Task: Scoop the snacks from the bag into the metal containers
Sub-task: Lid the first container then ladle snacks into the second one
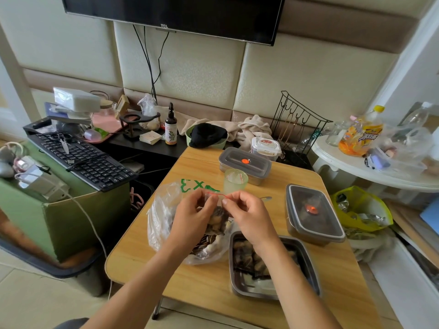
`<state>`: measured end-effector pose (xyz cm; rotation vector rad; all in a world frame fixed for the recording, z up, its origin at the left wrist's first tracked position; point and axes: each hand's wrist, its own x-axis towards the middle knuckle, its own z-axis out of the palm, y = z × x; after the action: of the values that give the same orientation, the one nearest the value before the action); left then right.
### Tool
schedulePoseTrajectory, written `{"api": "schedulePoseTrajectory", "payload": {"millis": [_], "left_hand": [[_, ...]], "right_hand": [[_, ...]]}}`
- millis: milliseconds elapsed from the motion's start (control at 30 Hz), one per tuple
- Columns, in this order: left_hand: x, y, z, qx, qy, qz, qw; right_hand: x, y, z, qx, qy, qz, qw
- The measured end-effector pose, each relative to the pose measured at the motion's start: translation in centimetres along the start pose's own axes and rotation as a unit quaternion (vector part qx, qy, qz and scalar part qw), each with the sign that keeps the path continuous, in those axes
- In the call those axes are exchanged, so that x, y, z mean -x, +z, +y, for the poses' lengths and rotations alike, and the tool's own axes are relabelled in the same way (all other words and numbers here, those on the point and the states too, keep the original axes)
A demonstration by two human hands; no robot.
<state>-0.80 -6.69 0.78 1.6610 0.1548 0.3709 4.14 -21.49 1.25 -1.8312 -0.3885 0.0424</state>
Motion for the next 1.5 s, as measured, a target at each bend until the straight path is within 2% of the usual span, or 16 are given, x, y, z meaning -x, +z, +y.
{"api": "schedulePoseTrajectory", "payload": {"millis": [267,533,833,1033,1233,1400,1500], "left_hand": [[0.2,-0.1,0.6,0.024,-0.014,-0.04,0.999],[-0.4,-0.3,-0.6,-0.05,0.019,0.003,0.999],[0.0,-0.3,0.3,0.036,-0.008,0.017,0.999],[-0.3,-0.3,-0.2,0.016,-0.005,-0.032,0.999],[-0.6,-0.4,-0.9,-0.04,0.02,-0.006,0.999],[-0.7,-0.6,-0.7,-0.09,0.038,0.022,0.995],[-0.7,-0.7,-0.5,-0.07,0.04,0.025,0.996]], "right_hand": [[0.1,-0.2,-0.2,-0.046,0.013,-0.006,0.999],[-0.1,-0.2,-0.1,0.053,-0.025,0.035,0.998],[0.0,-0.3,-0.6,-0.094,0.064,0.027,0.993],[0.3,-0.3,-0.5,-0.045,0.025,0.013,0.999],[0.5,0.1,-0.7,0.065,-0.047,0.049,0.996],[0.6,-0.1,-1.0,0.085,-0.059,0.047,0.993],[0.6,-0.3,-1.1,0.083,-0.056,0.059,0.993]]}}
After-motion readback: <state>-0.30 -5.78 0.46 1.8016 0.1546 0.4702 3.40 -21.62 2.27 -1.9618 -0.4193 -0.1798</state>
